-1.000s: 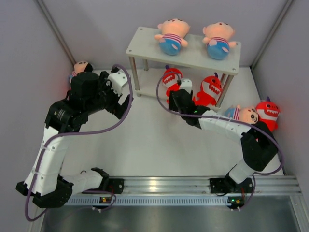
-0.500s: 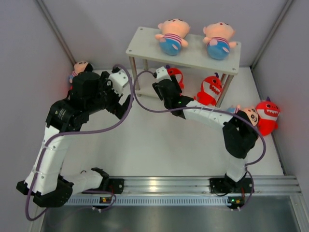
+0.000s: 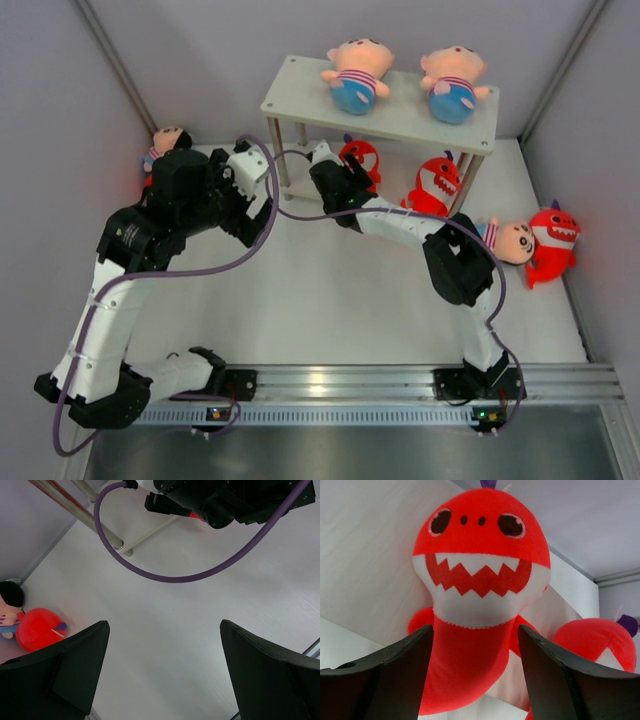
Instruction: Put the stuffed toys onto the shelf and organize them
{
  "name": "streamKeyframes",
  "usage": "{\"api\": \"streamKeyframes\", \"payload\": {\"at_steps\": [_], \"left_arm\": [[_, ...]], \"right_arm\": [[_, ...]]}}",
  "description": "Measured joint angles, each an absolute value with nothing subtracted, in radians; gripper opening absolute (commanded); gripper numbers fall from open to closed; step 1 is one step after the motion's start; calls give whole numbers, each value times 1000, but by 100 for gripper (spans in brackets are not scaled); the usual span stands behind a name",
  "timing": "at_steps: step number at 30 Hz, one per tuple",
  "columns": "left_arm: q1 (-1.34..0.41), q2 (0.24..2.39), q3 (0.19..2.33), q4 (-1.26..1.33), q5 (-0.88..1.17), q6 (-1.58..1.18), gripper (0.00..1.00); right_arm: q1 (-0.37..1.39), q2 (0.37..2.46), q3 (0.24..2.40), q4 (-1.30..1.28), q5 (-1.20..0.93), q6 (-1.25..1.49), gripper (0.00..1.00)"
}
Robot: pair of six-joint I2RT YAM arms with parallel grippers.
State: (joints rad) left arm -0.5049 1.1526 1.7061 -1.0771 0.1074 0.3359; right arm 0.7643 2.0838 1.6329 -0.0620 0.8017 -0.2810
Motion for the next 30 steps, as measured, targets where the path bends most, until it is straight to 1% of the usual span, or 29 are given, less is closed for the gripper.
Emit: {"api": "streamKeyframes", "payload": {"at_steps": [1, 7, 8, 10, 11, 13, 14, 17, 18, 21, 25, 28, 30], "left_arm": [[-505, 1153, 1705, -1077, 107, 337, 98], [-505, 1157, 1704, -1077, 107, 340, 98], [-505, 1158, 1703, -1077, 107, 340, 98], [-505, 1160, 1703, -1077, 107, 340, 98], [-505, 1161, 1703, -1077, 107, 340, 98], [-505, 1163, 1703, -1077, 107, 340, 98], [-505, 1164, 1702, -1077, 107, 340, 98], [-505, 1164, 1700, -1077, 107, 340, 98], [-505, 1164, 1700, -1077, 107, 340, 98], [-505, 1164, 1700, -1077, 107, 340, 98], [-505, 1164, 1699, -1077, 107, 341, 98], [-505, 1168, 1699, -1077, 107, 340, 98], [-505, 1170, 1699, -1077, 107, 341, 98]], "right_arm": [[758, 2094, 1640, -74, 814, -280, 68], [724, 2104, 1644, -109, 819, -240, 55], [719, 2104, 1644, -110, 818, -227, 49], [709, 2104, 1644, -119, 811, -191, 42], [703, 2104, 1644, -121, 807, -173, 35], [691, 2103, 1643, -123, 795, -139, 28], [683, 2101, 1642, -124, 785, -121, 22], [663, 2086, 1624, -127, 767, -73, 8], [657, 2080, 1618, -129, 764, -52, 6], [637, 2063, 1603, -134, 759, 2, 4], [609, 2054, 1598, -136, 755, 27, 5], [596, 2054, 1605, -145, 753, 27, 13], [590, 2054, 1612, -152, 745, 28, 32]]}}
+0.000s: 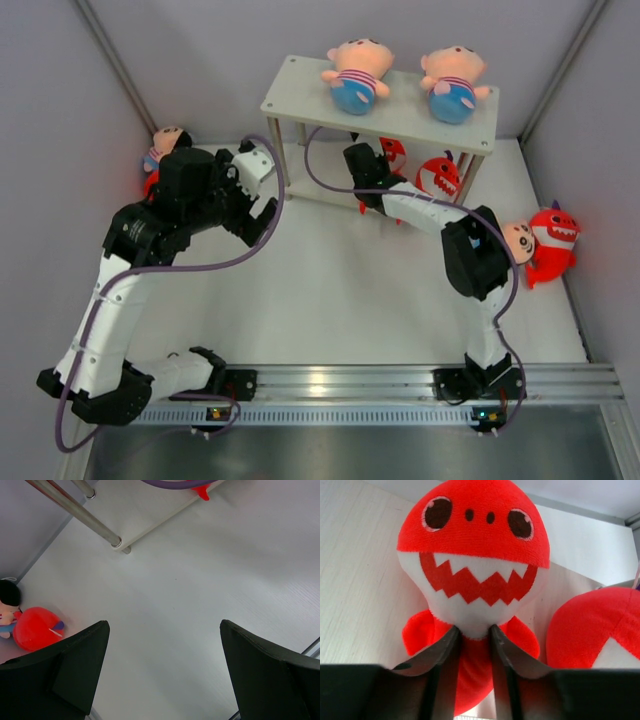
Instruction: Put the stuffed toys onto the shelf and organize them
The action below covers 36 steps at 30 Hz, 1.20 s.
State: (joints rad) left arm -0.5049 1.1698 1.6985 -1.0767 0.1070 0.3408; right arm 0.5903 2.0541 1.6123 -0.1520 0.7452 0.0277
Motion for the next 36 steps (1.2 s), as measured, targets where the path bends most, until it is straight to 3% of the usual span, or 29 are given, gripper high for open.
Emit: {"api": "streamKeyframes", "payload": {"at_steps": [2, 3, 6, 8, 17, 27, 36], "left_arm": [[-505, 1170, 1697, -1077, 107, 341, 98], [-505, 1170, 1696, -1077, 107, 342, 98], [-505, 1170, 1690, -1077, 107, 345, 98], [-505, 1169, 1680, -1076, 107, 350, 98], [-505, 1110, 1494, -1071, 57, 433, 98], [-433, 1102, 1364, -1074, -73, 499, 98], [-320, 1193, 1344, -1066, -53, 504, 98]], "right_arm": [[588, 2054, 1618, -157, 736, 29, 46], [588, 2054, 1618, -157, 732, 29, 58], [589, 2049, 1617, -165, 700, 32, 72], [596, 2035, 1607, -167, 687, 31, 75], [700, 1819, 1430, -163, 698, 3, 85], [776, 1570, 1234, -88, 633, 5, 85], [776, 1511, 1137, -48, 527, -15, 84]]}}
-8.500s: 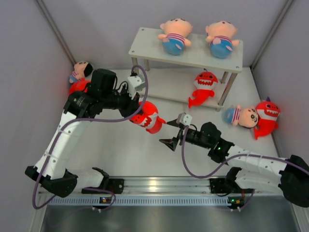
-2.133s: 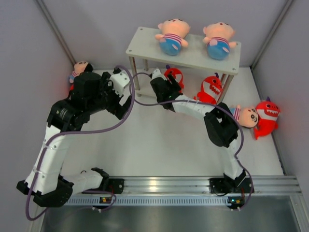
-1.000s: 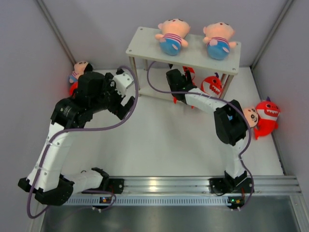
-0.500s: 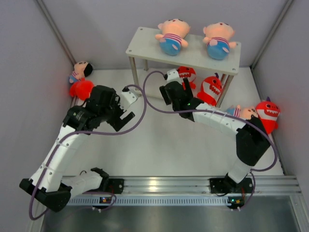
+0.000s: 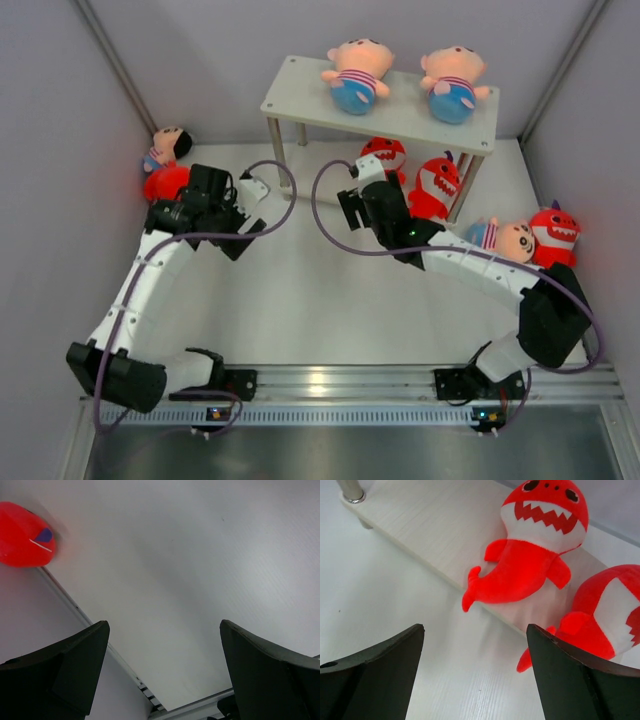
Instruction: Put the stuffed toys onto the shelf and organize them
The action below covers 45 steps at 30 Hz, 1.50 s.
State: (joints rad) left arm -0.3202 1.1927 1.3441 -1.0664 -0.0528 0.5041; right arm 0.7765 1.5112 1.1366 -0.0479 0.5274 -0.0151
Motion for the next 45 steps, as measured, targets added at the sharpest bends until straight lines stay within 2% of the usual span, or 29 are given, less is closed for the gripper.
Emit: {"api": "streamKeyframes", "payload": {"at_steps": [5, 9, 13, 22, 23, 26, 27, 28, 32, 36, 40, 45], "left_arm": [[-79, 1401, 1361, -974, -54, 521, 98], [70, 1625, 1405, -798, -159, 562, 98], [84, 1814, 1481, -669, -221, 591, 98], [74, 2196, 1805, -410, -406, 614, 97], [76, 2221, 1818, -393, -421, 618, 94], [85, 2271, 1837, -353, -455, 630, 56], [88, 2283, 1839, -341, -471, 634, 20], [91, 2284, 1839, -337, -475, 631, 0], [100, 2272, 1824, -319, -472, 629, 0], [110, 2145, 1669, -321, -393, 622, 0], [122, 1898, 1538, -465, -212, 593, 0], [123, 1506, 1517, -675, 103, 574, 0]], "right_arm": [[777, 1407, 1058, -45, 448, -15, 84], [778, 1325, 1034, -28, 405, -15, 84], [779, 1295, 1019, -6, 395, -16, 84], [783, 1317, 990, -1, 398, -15, 84], [783, 1324, 990, -1, 398, -15, 84], [783, 1355, 991, -1, 397, -15, 83], [783, 1367, 993, -4, 398, -15, 83], [783, 1379, 997, -9, 398, -15, 83], [783, 1396, 1002, -15, 398, -15, 83], [784, 1387, 1004, -17, 397, -15, 82], [792, 1324, 1002, -23, 374, -17, 81], [841, 1204, 1001, -19, 301, -46, 81]]}}
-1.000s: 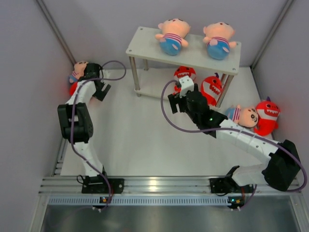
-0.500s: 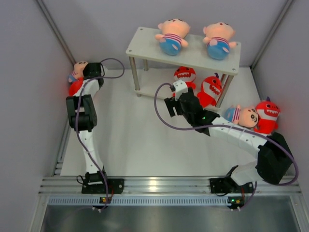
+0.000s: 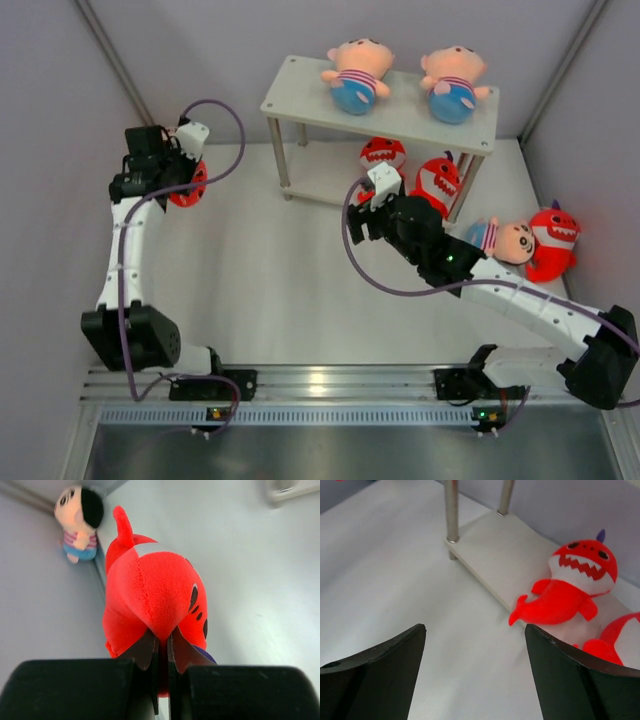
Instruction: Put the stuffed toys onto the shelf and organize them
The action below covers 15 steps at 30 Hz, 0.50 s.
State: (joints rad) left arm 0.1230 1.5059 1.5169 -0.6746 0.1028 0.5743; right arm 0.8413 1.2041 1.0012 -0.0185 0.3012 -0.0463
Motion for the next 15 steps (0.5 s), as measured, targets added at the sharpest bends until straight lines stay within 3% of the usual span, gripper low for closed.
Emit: {"api": "streamKeyframes", "payload": {"at_steps": [6, 10, 15], "left_arm": [[118, 1197, 1531, -976, 455, 585, 0], [117, 1158, 1568, -1203, 686, 612, 0], [112, 1147, 1569, -1307, 899, 622, 0]], "right_arm": [[963, 1161, 1001, 30, 182, -117, 82], [1023, 1161, 982, 91, 91, -166, 82], [1032, 1146, 921, 165, -35, -199, 82]]}}
